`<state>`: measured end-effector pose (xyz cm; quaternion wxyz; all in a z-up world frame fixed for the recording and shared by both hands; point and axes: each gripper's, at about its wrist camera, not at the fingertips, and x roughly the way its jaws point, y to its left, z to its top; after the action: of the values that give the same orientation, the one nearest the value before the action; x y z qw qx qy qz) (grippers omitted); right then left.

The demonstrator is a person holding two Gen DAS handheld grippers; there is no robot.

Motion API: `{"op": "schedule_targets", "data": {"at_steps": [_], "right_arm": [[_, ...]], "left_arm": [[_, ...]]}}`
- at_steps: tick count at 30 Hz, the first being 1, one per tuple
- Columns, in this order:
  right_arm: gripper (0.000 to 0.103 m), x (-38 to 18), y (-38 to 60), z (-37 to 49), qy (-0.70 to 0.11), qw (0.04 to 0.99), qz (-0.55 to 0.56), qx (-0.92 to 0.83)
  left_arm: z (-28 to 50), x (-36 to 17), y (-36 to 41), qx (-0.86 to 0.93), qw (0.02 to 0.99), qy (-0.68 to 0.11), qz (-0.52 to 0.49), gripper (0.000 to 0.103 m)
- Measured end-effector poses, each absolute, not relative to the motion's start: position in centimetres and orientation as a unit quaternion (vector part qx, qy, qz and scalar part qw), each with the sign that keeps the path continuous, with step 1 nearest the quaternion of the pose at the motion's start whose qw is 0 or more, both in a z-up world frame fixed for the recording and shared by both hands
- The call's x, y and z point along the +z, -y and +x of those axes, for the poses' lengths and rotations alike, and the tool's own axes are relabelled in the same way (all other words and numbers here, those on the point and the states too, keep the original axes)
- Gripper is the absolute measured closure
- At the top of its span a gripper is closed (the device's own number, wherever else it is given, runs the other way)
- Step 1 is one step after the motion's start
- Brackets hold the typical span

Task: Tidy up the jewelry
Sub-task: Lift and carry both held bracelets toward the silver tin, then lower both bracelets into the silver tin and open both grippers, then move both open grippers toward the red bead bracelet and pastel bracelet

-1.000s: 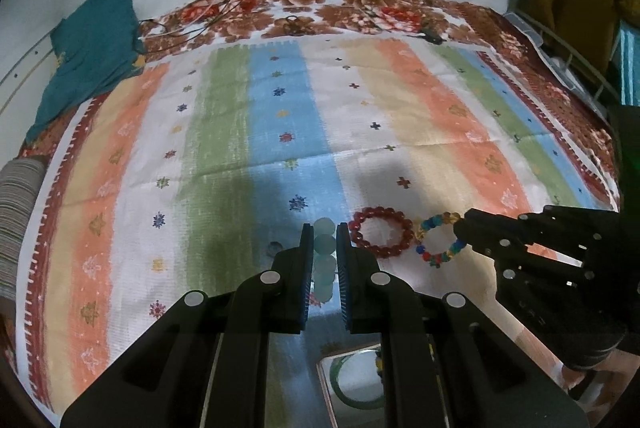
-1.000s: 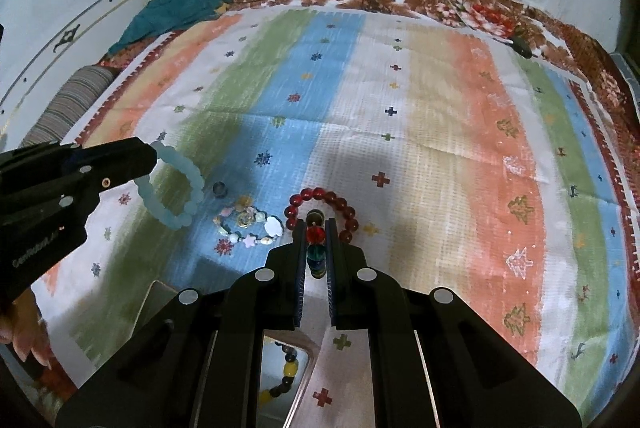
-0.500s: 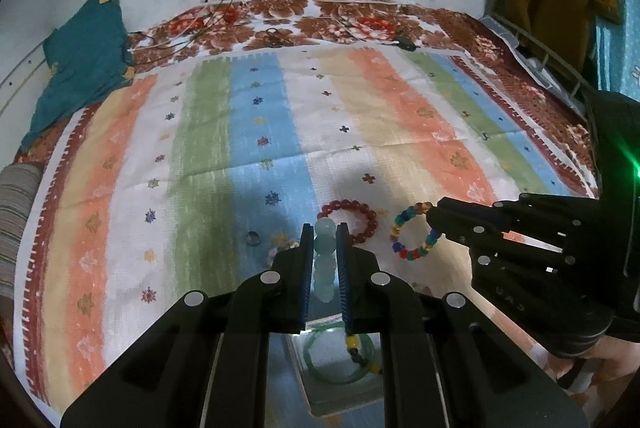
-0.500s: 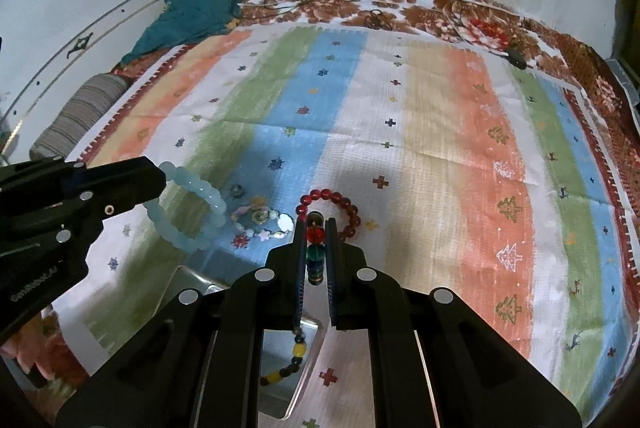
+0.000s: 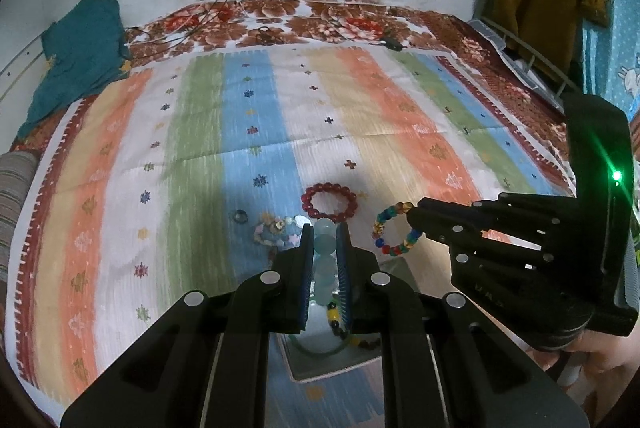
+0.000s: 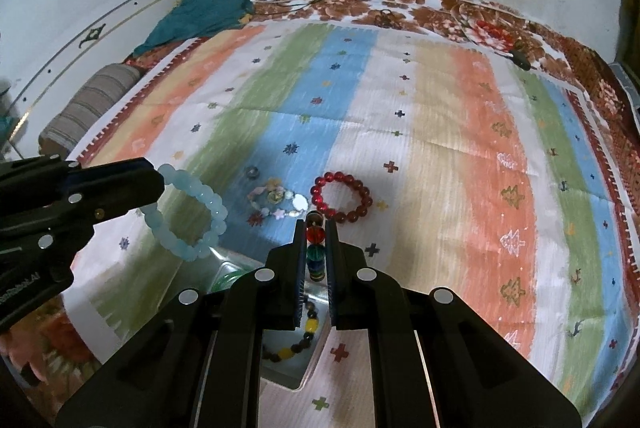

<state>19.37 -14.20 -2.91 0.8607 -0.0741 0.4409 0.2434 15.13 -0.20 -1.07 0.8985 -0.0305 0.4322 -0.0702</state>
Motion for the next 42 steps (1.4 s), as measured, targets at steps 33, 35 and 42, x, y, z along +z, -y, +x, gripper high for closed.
{"op": "schedule_targets", "data": {"at_steps": [33,35,42], "right_arm": [[0.06,-4.3,16.4,19.3,-0.479,0.851,-0.062,0.207],[0.058,-4.5,16.3,19.6,-0.481,0.85,-0.063,0.204],[0.045,-4.5,16.2,20.4,-0.48,0.852,-0.063,0.199]], "left_arm": [[13.2,-3.4,-2.3,-0.017,0.879,-0.471,-0.069,0.061],[13.7,-3.9,-2.5,-0.011,0.876,-0.477,-0.066,0.06],[15.3,-4.8,-3.2,0.006,0.869,-0.489,-0.072,0.05]]}}
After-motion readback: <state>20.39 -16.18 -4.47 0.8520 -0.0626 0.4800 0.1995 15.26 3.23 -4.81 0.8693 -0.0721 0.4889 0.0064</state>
